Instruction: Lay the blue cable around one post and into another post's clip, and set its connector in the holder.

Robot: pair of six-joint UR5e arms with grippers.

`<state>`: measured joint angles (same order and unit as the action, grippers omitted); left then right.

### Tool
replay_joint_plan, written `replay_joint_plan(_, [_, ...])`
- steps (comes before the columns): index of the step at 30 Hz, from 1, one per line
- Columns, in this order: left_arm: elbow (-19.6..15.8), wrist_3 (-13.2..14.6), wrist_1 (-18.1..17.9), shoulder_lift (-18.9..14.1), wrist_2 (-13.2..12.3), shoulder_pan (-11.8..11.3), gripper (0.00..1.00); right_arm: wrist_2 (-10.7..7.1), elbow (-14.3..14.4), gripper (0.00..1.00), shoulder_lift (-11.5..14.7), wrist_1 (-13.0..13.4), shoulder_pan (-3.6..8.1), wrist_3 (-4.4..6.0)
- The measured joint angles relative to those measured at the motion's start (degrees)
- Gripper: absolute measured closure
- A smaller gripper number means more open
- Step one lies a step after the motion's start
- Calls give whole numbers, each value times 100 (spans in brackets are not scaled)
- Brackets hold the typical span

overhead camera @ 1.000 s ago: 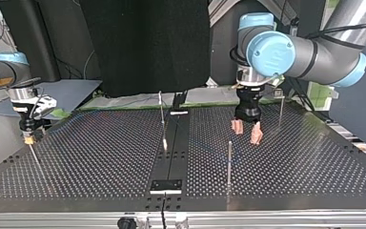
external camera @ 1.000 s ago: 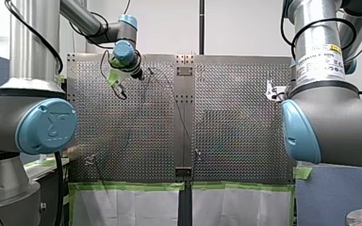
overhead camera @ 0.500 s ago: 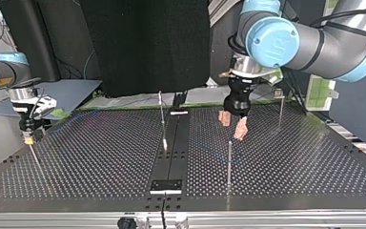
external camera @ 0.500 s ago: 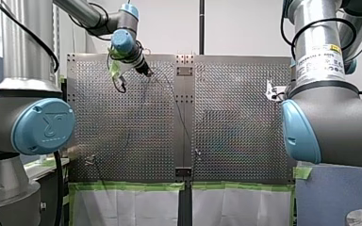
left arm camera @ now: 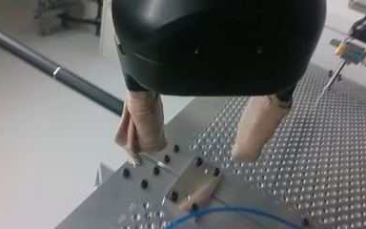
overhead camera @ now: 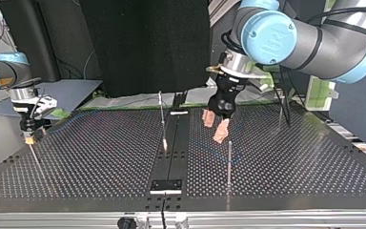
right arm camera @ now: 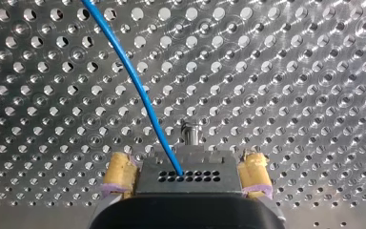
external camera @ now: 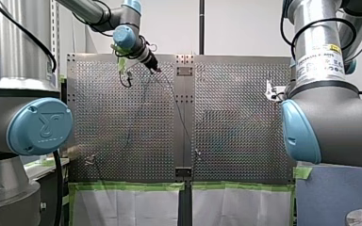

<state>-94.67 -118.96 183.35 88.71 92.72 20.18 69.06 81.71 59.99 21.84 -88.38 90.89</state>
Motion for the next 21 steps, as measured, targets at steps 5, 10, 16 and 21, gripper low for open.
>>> replay_joint_plan(5, [20,242,-27,3,-243,4,0,-3,0,2,-1,1,-6,0])
replay_joint_plan(10, [27,503,-55,3,-471,1,0,-1,0,2,0,12,-8,0])
replay_joint_plan(16, [39,834,-72,6,-504,-32,0,0,0,2,0,15,-15,0])
replay_joint_plan(21, [43,1088,-74,8,-441,-53,0,0,0,2,0,15,-15,0])
